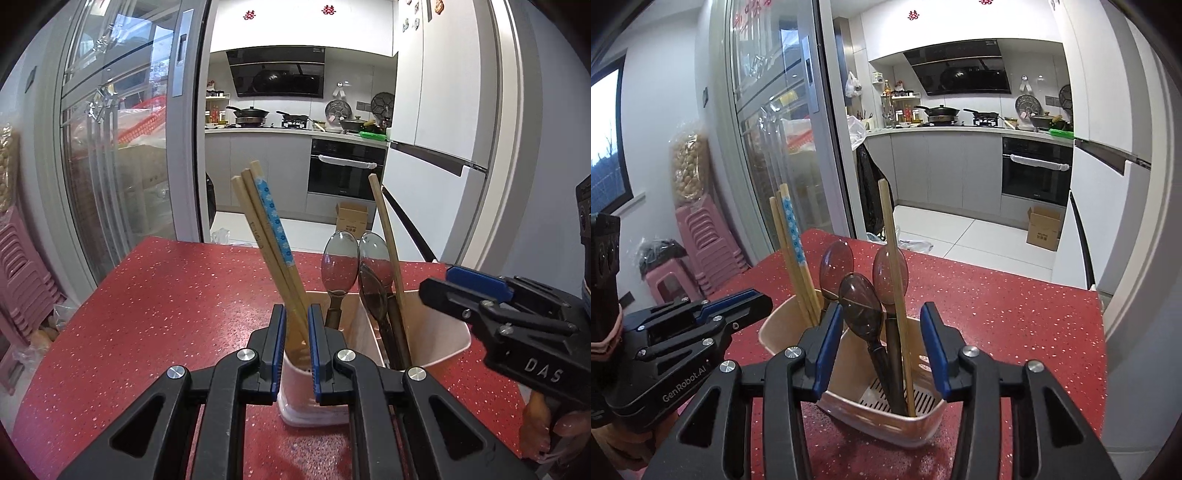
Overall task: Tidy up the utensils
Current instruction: 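Move both open tools back over the last chopstick and spoon on the table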
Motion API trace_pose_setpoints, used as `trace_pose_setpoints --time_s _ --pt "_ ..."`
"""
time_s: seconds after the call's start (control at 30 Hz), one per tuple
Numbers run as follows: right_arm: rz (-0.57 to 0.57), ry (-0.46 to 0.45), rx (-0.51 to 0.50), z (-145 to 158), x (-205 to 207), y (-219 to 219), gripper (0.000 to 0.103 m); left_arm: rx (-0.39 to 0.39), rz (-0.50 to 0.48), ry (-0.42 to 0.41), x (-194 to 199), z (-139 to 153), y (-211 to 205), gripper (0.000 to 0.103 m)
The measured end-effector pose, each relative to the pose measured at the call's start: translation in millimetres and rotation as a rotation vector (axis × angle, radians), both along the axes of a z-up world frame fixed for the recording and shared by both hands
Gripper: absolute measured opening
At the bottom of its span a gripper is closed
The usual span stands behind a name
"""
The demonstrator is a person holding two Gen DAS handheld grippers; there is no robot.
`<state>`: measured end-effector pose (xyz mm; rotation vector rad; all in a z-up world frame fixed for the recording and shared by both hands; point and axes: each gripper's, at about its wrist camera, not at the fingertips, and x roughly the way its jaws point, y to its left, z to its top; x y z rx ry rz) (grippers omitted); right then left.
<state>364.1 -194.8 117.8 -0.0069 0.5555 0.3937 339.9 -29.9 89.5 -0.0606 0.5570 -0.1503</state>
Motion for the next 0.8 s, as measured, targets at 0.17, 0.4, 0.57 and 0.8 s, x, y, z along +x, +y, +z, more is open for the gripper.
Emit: trace_pose_setpoints --time_s 0.17,0.4,0.57,0.8 --pt "-0.018 0.014 0.032 12.2 -17.9 -3.9 0.052 -0.001 0.010 0.003 -15.3 5.4 4.5 0.039" --pt "-0.013 0.068 0.044 14.2 -64.3 -6.1 0.062 0.007 0.019 0.053 -53.6 3.8 19.8 0.040" --pt "-0.027 0.198 0.028 -6.1 -92.5 -2.6 0.063 -0.015 0.023 0.114 -86.5 -11.8 35.6 0.040" --pt "-0.017 0.422 0.036 -51.2 -132.2 7.2 0.063 0.004 0.047 0.168 -145.3 -43.5 59.2 0.103"
